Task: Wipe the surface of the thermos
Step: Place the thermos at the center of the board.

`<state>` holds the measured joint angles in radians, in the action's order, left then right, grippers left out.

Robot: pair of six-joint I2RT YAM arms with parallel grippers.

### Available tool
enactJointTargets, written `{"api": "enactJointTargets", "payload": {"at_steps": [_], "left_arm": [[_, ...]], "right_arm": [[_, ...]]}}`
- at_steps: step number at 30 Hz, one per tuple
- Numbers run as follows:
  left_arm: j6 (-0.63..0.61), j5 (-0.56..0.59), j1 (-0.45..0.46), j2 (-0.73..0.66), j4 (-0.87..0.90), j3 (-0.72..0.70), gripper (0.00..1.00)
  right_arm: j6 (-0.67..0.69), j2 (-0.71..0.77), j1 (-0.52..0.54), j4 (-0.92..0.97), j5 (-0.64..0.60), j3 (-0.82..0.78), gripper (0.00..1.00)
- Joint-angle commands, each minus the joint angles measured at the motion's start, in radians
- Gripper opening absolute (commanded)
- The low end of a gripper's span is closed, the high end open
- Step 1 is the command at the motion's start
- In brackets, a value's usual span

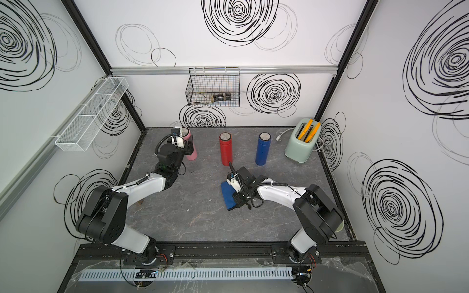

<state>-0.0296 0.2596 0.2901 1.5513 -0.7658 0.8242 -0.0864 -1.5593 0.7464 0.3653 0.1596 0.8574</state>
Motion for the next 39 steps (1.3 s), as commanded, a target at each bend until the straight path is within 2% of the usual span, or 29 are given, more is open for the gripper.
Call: {"api": "enactJointTargets", "payload": {"at_steps": [1, 4, 13, 14, 22, 29, 35, 39], "left_arm": [[-0.006, 0.021, -0.008, 0.015, -0.036, 0.062, 0.0], [0.002, 0.022, -0.009, 0.035, 0.013, 0.094, 0.0], [0.043, 0.016, -0.022, 0.068, 0.005, 0.093, 0.02], [0.045, 0.015, -0.023, 0.071, 0.008, 0.094, 0.07], [0.073, 0.017, -0.022, 0.091, 0.031, 0.098, 0.16], [0.078, 0.019, -0.012, 0.101, 0.066, 0.105, 0.34], [0.081, 0.047, -0.002, 0.101, 0.078, 0.097, 0.66], [0.072, 0.049, 0.006, 0.093, 0.077, 0.086, 0.8]], "right_arm": [[-0.001, 0.017, 0.004, 0.023, -0.003, 0.005, 0.27], [0.0, 0.023, 0.004, 0.024, -0.003, 0.003, 0.26], [0.001, 0.033, 0.004, 0.026, 0.003, -0.001, 0.25], [0.001, 0.034, 0.004, 0.026, 0.003, 0.002, 0.25], [0.005, 0.029, 0.004, 0.029, 0.004, 0.005, 0.24], [0.005, 0.025, 0.004, 0.031, 0.008, 0.006, 0.24], [0.008, 0.023, 0.004, 0.033, 0.012, 0.009, 0.24], [0.008, 0.022, 0.004, 0.03, 0.015, 0.006, 0.24]]}}
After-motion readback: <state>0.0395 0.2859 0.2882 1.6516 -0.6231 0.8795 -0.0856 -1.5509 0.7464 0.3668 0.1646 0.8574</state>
